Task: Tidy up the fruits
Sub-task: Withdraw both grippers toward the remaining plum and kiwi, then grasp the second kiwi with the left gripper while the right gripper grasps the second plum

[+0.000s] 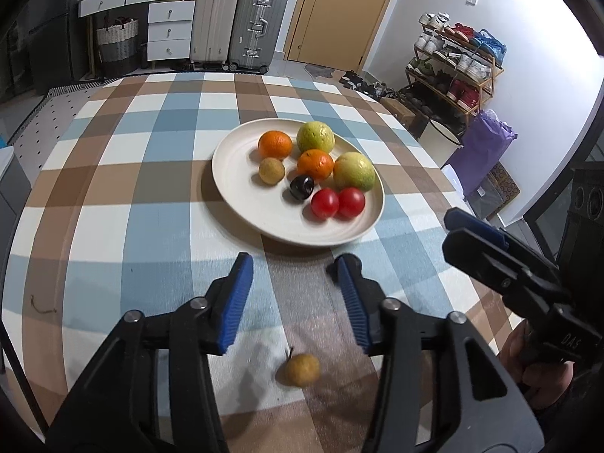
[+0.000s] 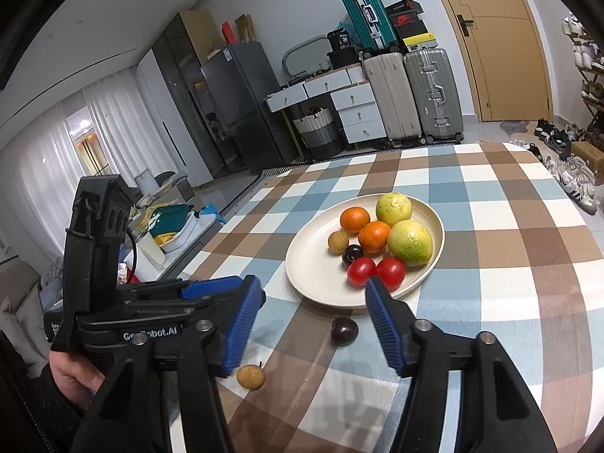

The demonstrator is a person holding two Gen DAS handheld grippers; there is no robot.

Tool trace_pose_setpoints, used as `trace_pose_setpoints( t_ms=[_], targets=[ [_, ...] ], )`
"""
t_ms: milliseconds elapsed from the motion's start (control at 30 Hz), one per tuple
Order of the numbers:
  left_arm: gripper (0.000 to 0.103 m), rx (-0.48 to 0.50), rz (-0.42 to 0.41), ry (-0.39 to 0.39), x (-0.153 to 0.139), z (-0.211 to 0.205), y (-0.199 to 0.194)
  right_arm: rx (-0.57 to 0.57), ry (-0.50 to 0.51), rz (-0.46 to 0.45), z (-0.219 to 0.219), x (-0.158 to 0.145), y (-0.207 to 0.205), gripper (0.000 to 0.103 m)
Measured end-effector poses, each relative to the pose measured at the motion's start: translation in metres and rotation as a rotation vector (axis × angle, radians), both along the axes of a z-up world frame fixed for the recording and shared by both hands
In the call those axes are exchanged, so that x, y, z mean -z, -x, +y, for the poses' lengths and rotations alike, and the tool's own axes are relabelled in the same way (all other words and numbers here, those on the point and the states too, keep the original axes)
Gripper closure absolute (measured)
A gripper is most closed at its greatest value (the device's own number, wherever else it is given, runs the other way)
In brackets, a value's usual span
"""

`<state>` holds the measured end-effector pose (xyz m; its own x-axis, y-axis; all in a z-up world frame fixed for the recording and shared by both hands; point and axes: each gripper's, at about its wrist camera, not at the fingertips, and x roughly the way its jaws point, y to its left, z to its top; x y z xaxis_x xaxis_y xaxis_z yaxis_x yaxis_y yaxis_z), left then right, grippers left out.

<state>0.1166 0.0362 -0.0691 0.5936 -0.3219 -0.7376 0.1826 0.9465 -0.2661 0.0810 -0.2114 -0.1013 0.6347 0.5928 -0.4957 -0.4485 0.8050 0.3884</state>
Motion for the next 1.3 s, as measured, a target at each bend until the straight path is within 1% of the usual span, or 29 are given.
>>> trace_pose_setpoints(
  t_ms=[100, 167, 200, 267, 300, 367, 433, 533, 733, 1000, 1100, 1200, 1300],
  targets=[
    [0.049, 0.005, 0.013, -0.005, 0.004, -0.001, 0.007, 0.005, 0.001, -0.005, 0.000, 0.001, 0.005, 0.036],
    [0.038, 0.007, 0.024, -0.009, 0.008, -0.002, 0.012, 0.009, 0.001, -0.004, -0.001, 0.002, 0.008, 0.033],
    [0.036, 0.005, 0.028, -0.011, 0.010, -0.002, 0.016, 0.010, 0.001, -0.004, -0.001, 0.003, 0.010, 0.032],
    [0.030, 0.003, 0.031, -0.011, 0.012, -0.002, 0.022, 0.009, 0.003, -0.002, -0.001, 0.004, 0.013, 0.027],
    [0.029, 0.004, 0.033, -0.012, 0.015, -0.003, 0.024, 0.009, 0.005, -0.001, -0.001, 0.005, 0.015, 0.027],
    [0.020, -0.003, 0.044, -0.028, 0.019, -0.004, 0.029, 0.005, 0.009, 0.006, 0.000, 0.008, 0.018, 0.027],
    [0.020, -0.016, 0.055, -0.044, 0.024, -0.004, 0.032, 0.005, 0.013, 0.012, 0.001, 0.011, 0.021, 0.026],
    [0.020, -0.016, 0.075, -0.047, 0.031, -0.004, 0.036, 0.005, 0.014, 0.017, 0.002, 0.014, 0.025, 0.022],
    [0.020, -0.015, 0.114, -0.080, 0.045, -0.007, 0.042, 0.004, 0.026, 0.018, 0.005, 0.018, 0.032, 0.021],
    [0.020, -0.010, 0.114, -0.114, 0.053, -0.013, 0.043, 0.011, 0.029, 0.030, 0.005, 0.023, 0.037, 0.020],
    [0.020, -0.002, 0.108, -0.105, 0.054, -0.013, 0.044, 0.015, 0.030, 0.033, 0.004, 0.023, 0.038, 0.019],
    [0.025, 0.014, 0.114, -0.084, 0.055, -0.013, 0.043, 0.018, 0.029, 0.035, 0.003, 0.023, 0.038, 0.019],
    [0.036, 0.020, 0.115, -0.073, 0.056, -0.011, 0.044, 0.019, 0.029, 0.037, 0.003, 0.024, 0.038, 0.019]
  ],
)
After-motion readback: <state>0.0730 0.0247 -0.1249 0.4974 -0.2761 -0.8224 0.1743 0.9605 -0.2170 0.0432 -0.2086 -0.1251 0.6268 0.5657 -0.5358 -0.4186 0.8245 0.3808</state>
